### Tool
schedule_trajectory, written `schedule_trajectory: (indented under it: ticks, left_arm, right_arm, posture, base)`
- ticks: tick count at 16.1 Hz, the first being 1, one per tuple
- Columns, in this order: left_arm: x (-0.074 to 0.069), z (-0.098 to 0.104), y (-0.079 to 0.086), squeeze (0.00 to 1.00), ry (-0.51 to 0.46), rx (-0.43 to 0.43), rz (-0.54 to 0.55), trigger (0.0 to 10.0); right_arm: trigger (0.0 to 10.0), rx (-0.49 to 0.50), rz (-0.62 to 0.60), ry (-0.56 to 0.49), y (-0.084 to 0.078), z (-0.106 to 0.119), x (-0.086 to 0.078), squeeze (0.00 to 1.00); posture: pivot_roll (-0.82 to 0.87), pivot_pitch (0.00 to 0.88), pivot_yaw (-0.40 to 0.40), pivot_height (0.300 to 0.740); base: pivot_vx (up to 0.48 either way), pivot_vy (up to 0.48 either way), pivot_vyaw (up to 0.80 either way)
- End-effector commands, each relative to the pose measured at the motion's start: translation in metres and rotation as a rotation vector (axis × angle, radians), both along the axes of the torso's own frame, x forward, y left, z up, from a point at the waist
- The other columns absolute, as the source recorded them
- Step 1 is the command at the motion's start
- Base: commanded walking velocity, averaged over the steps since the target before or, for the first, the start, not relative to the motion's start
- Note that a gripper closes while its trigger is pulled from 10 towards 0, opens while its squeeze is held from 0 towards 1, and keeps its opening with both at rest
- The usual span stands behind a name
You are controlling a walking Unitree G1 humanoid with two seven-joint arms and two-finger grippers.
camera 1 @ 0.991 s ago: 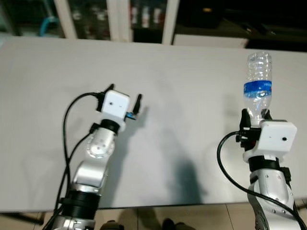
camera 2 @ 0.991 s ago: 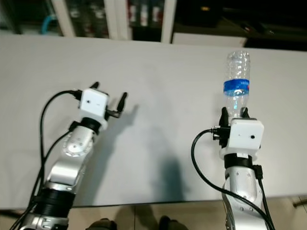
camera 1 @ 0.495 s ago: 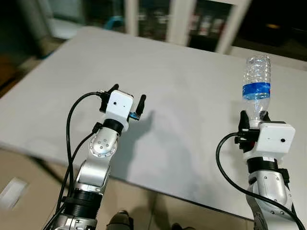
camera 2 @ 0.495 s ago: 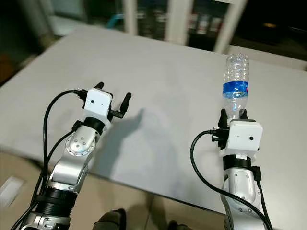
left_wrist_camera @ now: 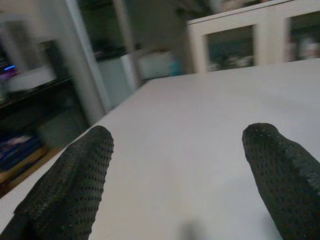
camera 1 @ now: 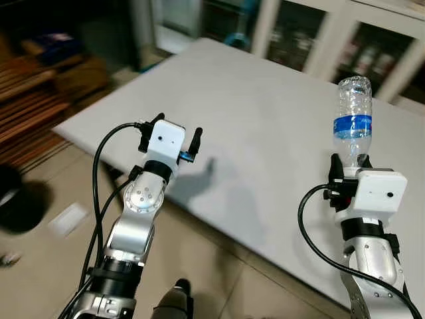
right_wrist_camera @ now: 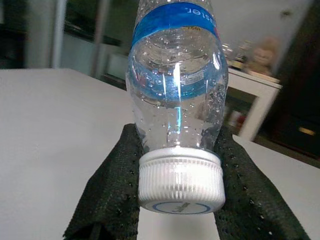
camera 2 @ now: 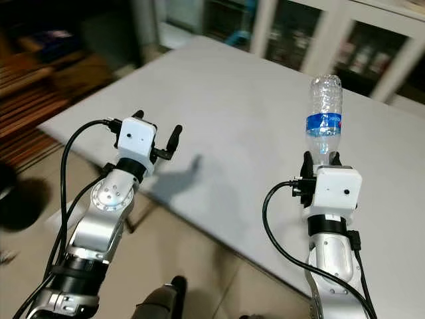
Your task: Picking trash to rubbish bin
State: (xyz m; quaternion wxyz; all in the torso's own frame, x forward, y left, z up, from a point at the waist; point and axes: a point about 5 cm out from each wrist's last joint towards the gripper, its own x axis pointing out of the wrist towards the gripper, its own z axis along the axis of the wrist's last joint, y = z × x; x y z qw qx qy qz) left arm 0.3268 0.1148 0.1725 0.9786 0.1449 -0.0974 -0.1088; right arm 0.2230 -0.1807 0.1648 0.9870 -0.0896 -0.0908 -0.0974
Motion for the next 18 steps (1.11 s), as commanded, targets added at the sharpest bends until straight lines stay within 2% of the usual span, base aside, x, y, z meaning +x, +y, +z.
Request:
schedule_trajectory:
  ticks: [1,7,18]
  left_arm:
    - [0.0009,-0.0014,0.0011,0.0,0.018,-0.013,0.008,10.0]
    - [0.0047,0.003,-0.0003,0.0,0.045,-0.045,-0.003,10.0]
    - [0.0048,-0.0029,-0.0008,0.0,0.074,-0.043,0.002,10.0]
  right_arm:
    - [10.0,0.004,-0.001,0.006,-0.0014,0.001,-0.0013,0.0]
    - [10.0,0.015,0.001,0.01,0.001,-0.0003,-0.0021,0.0]
    - [10.0,0.016,0.015,0.022,0.0031,-0.0021,-0.0015,0.0]
  posture:
    - [0.18,0.101,-0.06,0.74]
    - [0.18,0.108,-0.053,0.74]
    - [0.18,0.114,-0.057,0.74]
  base:
    - [0.0,0.0,0.8]
    - [0.0,0.0,0.8]
    - [0.0,0.0,0.8]
